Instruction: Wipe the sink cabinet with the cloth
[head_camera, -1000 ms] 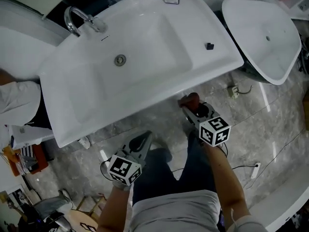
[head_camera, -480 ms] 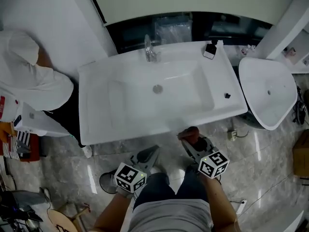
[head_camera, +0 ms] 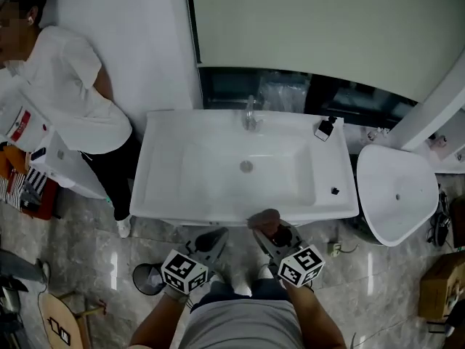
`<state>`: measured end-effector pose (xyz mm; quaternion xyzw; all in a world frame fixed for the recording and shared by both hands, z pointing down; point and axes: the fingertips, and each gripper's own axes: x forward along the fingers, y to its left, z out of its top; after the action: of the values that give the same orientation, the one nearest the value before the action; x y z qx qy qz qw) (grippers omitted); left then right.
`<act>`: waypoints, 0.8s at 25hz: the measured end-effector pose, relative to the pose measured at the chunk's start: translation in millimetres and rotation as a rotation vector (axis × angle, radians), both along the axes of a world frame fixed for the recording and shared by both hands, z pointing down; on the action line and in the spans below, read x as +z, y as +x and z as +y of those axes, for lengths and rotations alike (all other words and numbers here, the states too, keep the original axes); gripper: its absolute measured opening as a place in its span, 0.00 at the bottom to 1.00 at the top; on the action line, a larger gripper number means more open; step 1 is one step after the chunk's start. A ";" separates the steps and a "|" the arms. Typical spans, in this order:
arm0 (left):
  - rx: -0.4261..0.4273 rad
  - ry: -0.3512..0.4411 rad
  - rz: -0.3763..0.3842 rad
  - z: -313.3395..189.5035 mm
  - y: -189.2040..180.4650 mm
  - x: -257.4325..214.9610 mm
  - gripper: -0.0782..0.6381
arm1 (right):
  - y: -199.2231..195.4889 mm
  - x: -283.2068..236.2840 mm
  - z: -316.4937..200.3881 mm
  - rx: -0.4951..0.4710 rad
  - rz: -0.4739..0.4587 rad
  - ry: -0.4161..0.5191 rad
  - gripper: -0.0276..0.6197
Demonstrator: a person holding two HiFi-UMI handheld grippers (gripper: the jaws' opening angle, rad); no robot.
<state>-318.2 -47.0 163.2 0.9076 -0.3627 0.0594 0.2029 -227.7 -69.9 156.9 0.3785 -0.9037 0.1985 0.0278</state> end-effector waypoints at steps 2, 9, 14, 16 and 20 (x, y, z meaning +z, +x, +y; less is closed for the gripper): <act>-0.026 0.021 0.005 1.5 0.5 -13.7 0.14 | -4.0 -15.2 -0.7 -0.026 -0.011 0.019 0.30; -0.114 0.117 0.042 -1.2 5.9 -63.5 0.14 | -6.2 -68.9 0.2 -0.076 -0.039 0.107 0.30; -0.139 0.174 0.055 -3.4 10.7 -93.0 0.14 | -2.9 -95.6 -0.5 -0.107 -0.079 0.148 0.30; -0.143 0.184 0.066 -2.8 10.2 -102.1 0.14 | -4.5 -103.5 -1.2 -0.117 -0.091 0.159 0.30; -0.153 0.201 0.066 -5.3 4.2 -112.6 0.14 | -12.9 -118.9 -3.7 -0.145 -0.100 0.192 0.30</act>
<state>-313.9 -52.4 50.6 0.8945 -0.4281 -0.0230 0.1266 -240.6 -73.6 38.0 0.3026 -0.9438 0.1272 -0.0396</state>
